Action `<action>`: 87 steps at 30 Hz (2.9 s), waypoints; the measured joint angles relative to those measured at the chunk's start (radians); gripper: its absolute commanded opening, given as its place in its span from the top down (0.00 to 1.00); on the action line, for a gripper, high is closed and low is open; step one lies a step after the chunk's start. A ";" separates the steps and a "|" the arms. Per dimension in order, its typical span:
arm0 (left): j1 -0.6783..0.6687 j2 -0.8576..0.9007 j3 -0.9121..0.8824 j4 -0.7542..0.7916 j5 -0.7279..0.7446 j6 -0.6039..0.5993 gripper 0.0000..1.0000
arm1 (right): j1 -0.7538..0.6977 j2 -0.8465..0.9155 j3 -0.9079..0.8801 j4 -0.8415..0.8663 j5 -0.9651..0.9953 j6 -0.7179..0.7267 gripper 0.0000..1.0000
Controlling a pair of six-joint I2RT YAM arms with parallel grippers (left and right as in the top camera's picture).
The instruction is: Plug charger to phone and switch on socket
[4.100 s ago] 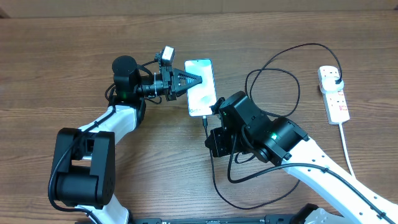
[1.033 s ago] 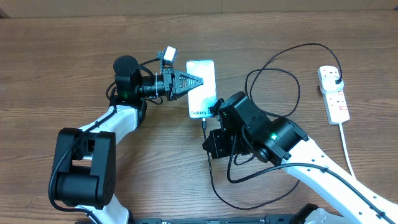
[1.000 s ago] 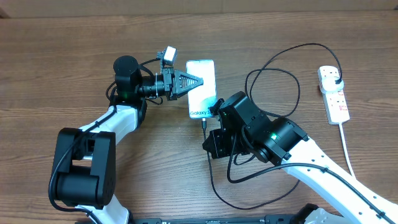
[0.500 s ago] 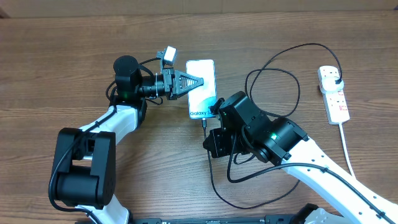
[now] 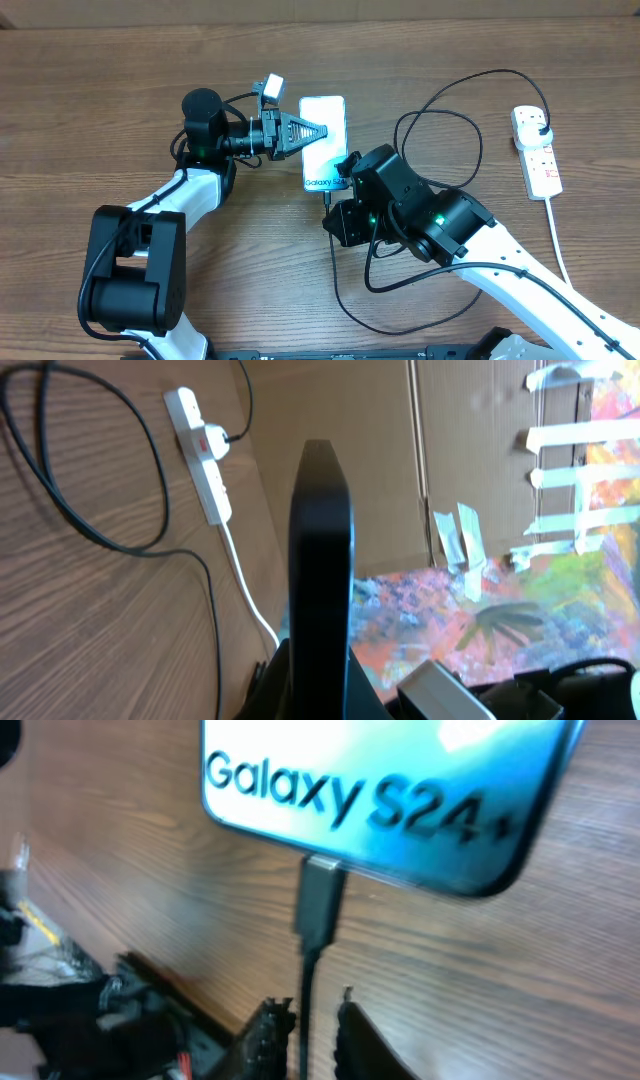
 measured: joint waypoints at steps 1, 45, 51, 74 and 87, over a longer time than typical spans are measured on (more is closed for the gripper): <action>0.000 0.000 0.000 0.000 0.005 0.000 0.96 | 0.000 0.000 0.000 -0.002 0.004 -0.001 0.69; 0.000 0.000 0.000 0.000 -0.026 0.000 0.96 | 0.068 0.004 0.000 0.039 0.262 0.176 0.75; 0.000 0.000 0.000 0.000 -0.027 0.002 0.96 | 0.069 0.058 0.000 0.051 0.232 0.178 0.79; 0.014 0.003 0.011 0.005 -0.031 0.019 0.96 | 0.075 0.092 -0.012 0.175 0.216 0.137 0.96; 0.019 0.005 0.023 0.005 0.079 0.039 0.96 | 0.062 0.090 -0.013 0.195 0.230 0.055 0.36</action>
